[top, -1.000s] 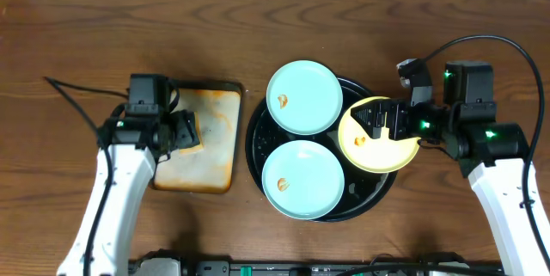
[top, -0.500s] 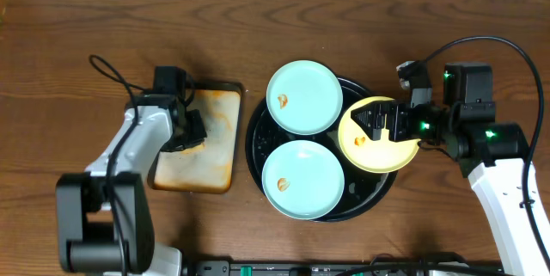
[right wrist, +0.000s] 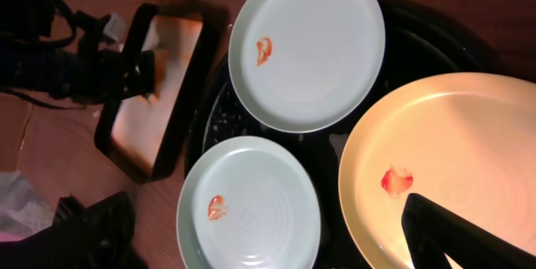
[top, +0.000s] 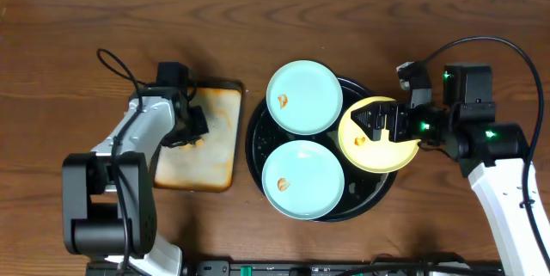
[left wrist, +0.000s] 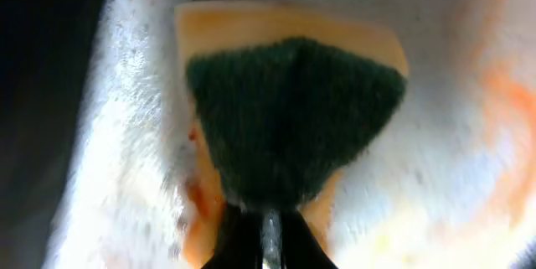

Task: Clean dirty plates on tray and stack at the side
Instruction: 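Scrub the sponge back and forth in the soapy tray with left gripper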

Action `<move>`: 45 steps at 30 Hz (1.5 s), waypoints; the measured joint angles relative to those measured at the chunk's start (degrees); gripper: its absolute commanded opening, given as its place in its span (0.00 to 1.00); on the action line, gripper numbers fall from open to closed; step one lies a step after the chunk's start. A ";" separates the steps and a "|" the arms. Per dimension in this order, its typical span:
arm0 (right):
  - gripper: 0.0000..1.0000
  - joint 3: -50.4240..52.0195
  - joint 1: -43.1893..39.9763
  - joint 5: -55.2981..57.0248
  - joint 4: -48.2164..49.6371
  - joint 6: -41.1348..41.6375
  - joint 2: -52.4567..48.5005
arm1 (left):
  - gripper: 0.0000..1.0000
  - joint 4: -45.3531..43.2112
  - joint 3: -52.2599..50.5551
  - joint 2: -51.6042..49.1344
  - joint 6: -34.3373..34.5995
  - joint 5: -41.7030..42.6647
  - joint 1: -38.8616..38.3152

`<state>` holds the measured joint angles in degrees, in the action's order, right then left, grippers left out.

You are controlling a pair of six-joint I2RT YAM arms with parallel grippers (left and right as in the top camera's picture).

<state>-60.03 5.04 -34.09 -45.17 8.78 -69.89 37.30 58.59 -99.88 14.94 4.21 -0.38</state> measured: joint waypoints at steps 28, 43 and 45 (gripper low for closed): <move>0.99 0.00 0.00 0.02 -0.02 0.00 0.00 | 0.40 -0.81 0.96 0.20 -0.33 -4.57 -0.04; 0.99 0.00 0.00 0.02 -0.02 0.00 0.00 | 0.08 1.60 2.12 -2.34 -1.46 -2.47 -0.09; 0.99 0.00 0.00 0.02 -0.02 0.00 0.00 | 0.17 2.36 2.36 -1.51 -1.49 -1.53 -0.09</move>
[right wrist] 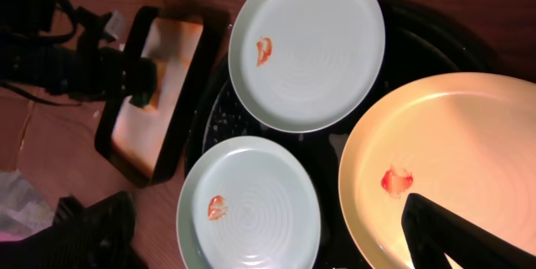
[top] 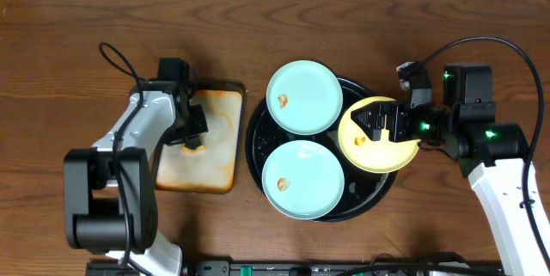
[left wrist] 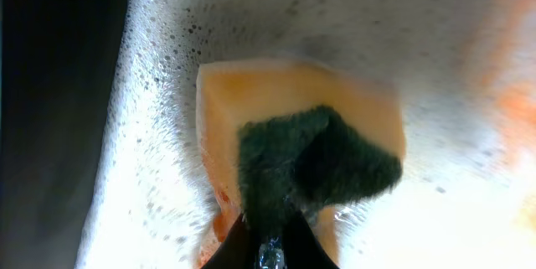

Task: Clean dirty plates on tray and stack at the side
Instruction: 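Scrub the sponge back and forth in the soapy tray with left gripper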

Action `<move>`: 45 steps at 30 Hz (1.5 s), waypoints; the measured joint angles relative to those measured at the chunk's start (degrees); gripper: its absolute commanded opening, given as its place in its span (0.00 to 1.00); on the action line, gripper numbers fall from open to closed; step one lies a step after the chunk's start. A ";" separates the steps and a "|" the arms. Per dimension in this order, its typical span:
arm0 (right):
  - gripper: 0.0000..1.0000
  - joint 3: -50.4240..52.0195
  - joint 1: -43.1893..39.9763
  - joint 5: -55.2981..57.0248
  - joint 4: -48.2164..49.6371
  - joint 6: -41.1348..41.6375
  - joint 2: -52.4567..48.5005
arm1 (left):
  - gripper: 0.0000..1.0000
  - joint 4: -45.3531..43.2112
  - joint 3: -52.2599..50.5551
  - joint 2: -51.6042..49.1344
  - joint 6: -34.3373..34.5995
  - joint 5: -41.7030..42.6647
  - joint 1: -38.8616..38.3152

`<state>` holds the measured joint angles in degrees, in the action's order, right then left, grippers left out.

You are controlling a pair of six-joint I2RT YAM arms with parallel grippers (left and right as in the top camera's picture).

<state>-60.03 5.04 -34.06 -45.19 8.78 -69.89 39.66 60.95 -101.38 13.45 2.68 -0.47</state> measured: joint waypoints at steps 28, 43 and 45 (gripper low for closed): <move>0.99 0.00 0.00 0.00 -0.68 0.00 0.00 | 0.45 -8.74 -1.27 -0.83 -0.39 2.93 0.00; 0.99 0.00 0.00 0.00 -0.81 0.00 0.00 | 0.17 -4.20 -0.42 -0.96 -0.42 4.85 0.04; 0.99 0.00 0.00 0.00 -0.83 0.00 0.00 | 0.51 -3.13 -0.13 0.33 -0.39 5.09 0.02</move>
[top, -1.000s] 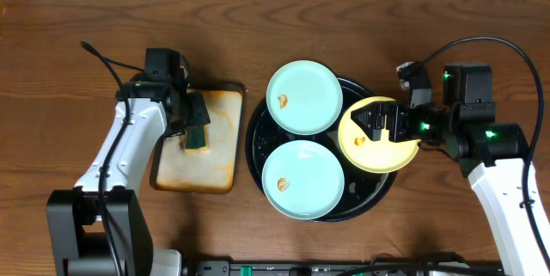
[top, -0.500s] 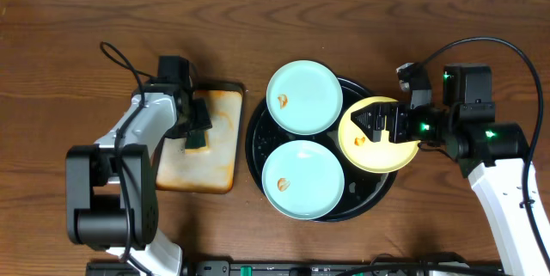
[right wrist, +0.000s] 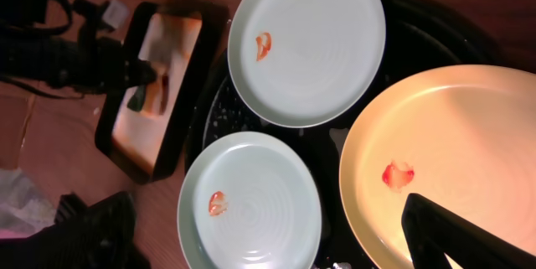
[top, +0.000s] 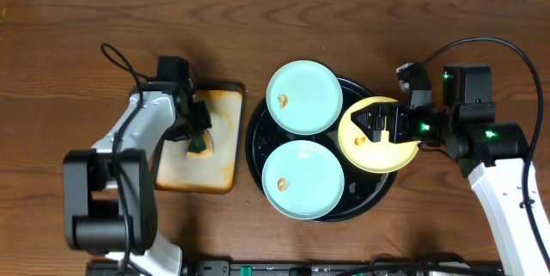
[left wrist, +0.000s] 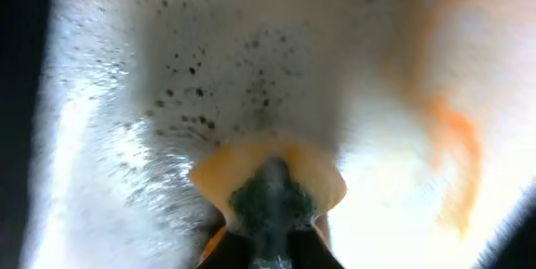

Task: Clean dirty plates on tray and stack at the side
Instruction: 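Scrub the sponge back and forth in the soapy tray with left gripper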

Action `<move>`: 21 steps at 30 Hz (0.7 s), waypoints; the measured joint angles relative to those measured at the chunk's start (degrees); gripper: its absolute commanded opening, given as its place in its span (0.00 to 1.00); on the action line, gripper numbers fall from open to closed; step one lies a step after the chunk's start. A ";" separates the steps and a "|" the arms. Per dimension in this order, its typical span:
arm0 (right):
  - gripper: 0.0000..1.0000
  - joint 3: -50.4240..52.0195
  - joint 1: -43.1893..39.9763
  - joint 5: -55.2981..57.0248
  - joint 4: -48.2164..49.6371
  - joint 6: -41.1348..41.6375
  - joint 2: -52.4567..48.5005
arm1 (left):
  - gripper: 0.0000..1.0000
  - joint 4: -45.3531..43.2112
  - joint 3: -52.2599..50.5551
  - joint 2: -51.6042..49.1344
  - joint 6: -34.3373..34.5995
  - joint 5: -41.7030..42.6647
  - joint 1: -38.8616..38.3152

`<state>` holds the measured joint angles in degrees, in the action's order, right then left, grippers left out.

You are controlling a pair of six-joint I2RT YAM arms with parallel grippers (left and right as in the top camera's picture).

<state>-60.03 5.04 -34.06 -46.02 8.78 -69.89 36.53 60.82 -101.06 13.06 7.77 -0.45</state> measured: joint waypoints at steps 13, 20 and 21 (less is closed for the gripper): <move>0.99 0.00 0.00 0.00 0.00 0.00 0.00 | 0.53 3.34 0.63 7.48 0.02 0.48 0.02; 0.99 0.00 0.00 0.00 0.00 -0.02 0.00 | 0.53 1.57 -1.86 3.76 0.04 -0.22 0.02; 0.99 0.00 0.00 0.00 0.00 -0.02 0.00 | 0.53 1.31 -1.99 2.89 0.02 -0.26 0.02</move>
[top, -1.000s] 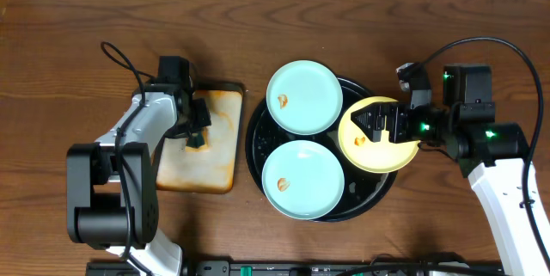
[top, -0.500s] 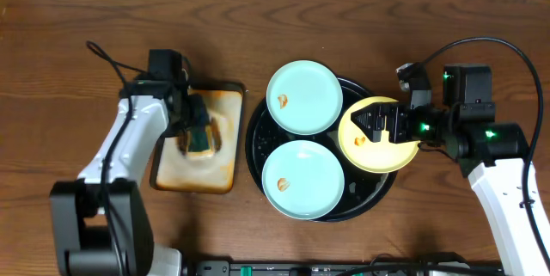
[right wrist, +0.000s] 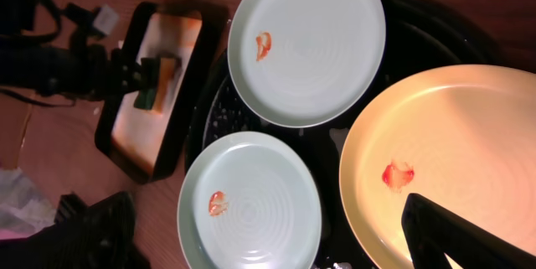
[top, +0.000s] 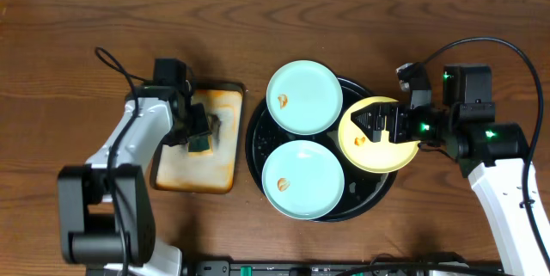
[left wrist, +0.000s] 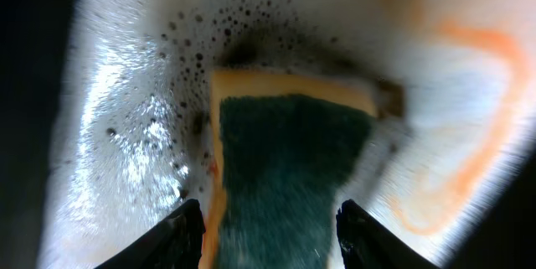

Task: Clean dirty plates on tray and stack at the side
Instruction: 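Scrub the sponge back and forth in the soapy tray with left gripper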

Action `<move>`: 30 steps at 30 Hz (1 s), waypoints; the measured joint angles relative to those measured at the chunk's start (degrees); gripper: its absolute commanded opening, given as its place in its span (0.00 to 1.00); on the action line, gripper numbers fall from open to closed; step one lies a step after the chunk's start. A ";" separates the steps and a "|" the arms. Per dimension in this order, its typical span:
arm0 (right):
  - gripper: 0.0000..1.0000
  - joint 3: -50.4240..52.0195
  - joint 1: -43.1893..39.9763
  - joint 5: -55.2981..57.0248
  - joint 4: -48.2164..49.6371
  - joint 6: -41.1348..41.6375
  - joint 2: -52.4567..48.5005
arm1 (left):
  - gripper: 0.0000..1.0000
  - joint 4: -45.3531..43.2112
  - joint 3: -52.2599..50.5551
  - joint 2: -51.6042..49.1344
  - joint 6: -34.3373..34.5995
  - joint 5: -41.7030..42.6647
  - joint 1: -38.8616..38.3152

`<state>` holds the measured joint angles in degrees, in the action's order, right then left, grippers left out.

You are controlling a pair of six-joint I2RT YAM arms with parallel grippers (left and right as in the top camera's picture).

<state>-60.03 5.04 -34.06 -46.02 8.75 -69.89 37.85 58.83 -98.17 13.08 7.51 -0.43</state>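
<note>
A yellow and green sponge (left wrist: 289, 160) lies green side up in the foamy water of the soaking pan (top: 219, 168). My left gripper (left wrist: 268, 235) is open, a finger on each side of the sponge's near end. In the overhead view the left gripper (top: 196, 130) stands over the sponge (top: 203, 144). My right gripper (top: 375, 124) is shut on the rim of the yellow plate (top: 378, 151), at the right of the round black tray (top: 255, 138). The yellow plate (right wrist: 452, 160) bears a red smear (right wrist: 399, 173).
Two light blue plates (top: 302, 97) (top: 302, 180) lie on the black tray, each with a small red smear. The soaking pan sits just left of the tray. Bare wooden table surrounds both. Cables trail behind each arm.
My left gripper was shut on the sponge, squeezing it in the foam. Now its fingers are apart and the sponge lies flat between them. The right arm and the yellow plate have not moved.
My left gripper held the sponge pinched in the soapy pan at the first two moments, then pressed lower into the foam, and has now opened round it. All the while my right gripper kept hold of the yellow plate's rim over the tray.
</note>
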 measured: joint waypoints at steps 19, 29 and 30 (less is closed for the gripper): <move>0.99 0.00 0.00 0.00 -0.02 0.02 0.00 | 0.17 5.86 4.37 -3.34 0.00 -0.09 -0.92; 0.99 0.00 0.00 0.00 -0.02 0.02 0.00 | 0.47 6.88 5.99 2.36 0.11 1.64 -0.98; 0.99 0.00 0.00 0.00 -0.02 0.02 0.00 | 0.49 6.38 5.68 2.36 0.17 1.66 -0.98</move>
<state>-60.03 5.04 -34.06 -46.04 8.78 -69.89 44.23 64.51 -95.81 13.26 9.17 -1.41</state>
